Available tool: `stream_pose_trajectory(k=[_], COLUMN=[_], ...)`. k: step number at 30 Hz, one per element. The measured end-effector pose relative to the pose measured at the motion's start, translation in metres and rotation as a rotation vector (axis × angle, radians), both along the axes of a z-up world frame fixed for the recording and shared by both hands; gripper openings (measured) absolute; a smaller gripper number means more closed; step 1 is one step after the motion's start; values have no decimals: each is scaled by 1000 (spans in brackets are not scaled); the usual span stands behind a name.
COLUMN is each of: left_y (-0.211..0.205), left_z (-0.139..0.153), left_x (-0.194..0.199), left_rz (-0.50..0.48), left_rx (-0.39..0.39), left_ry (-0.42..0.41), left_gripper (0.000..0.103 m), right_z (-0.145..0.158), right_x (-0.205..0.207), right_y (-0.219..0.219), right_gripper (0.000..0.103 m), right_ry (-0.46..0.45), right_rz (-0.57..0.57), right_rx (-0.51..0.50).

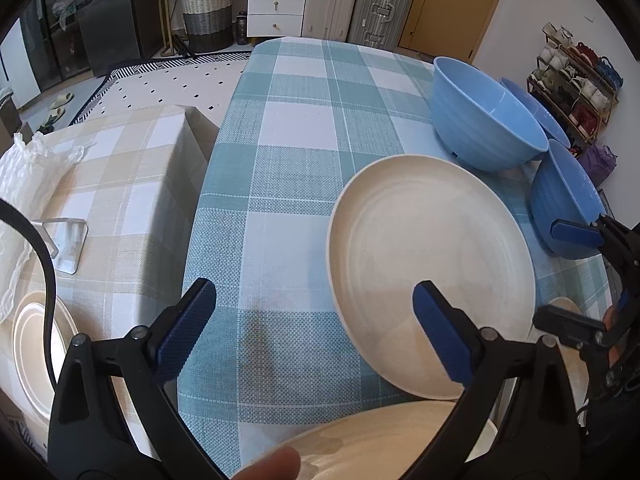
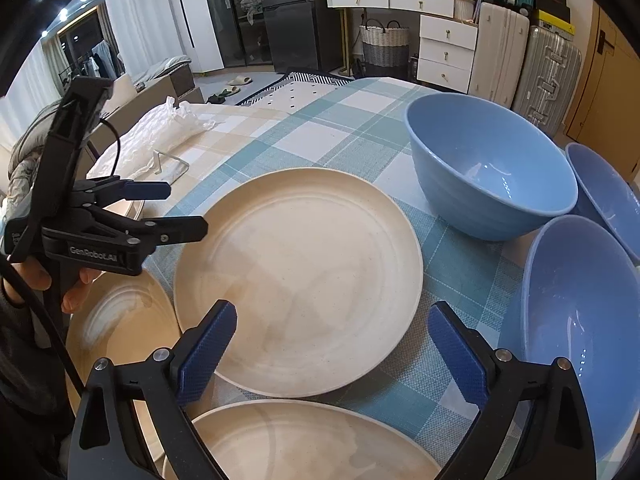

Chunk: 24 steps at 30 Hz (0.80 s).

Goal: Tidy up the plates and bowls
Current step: 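Move both grippers toward the rim of a large cream plate, then close the left gripper on the plate rim while the right gripper grips its rim too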

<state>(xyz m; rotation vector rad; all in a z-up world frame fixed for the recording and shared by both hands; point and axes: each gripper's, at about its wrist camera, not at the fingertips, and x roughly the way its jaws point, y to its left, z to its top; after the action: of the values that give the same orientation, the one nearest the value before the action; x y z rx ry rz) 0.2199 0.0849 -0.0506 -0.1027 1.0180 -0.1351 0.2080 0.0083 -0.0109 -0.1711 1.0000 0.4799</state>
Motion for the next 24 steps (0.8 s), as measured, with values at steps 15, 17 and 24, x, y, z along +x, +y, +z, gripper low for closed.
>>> stream_pose_trajectory(k=[15,17,24], left_y=[0,-2,-8], left_z=[-7,-9,-14], left_x=[3,4,6], left_rz=[-11,-16,-28], left_rx=[-17,-16,-16], left_ry=[16,22,28], left_gripper=[95,93,92], right_z=[-22,-25,-29], right_x=[19,25,30], right_y=[10,6,2], right_gripper=[96,96,96], right_ry=[99,103,111], right_rz=[-38,-67,-115], right_rx=[1,7,-14])
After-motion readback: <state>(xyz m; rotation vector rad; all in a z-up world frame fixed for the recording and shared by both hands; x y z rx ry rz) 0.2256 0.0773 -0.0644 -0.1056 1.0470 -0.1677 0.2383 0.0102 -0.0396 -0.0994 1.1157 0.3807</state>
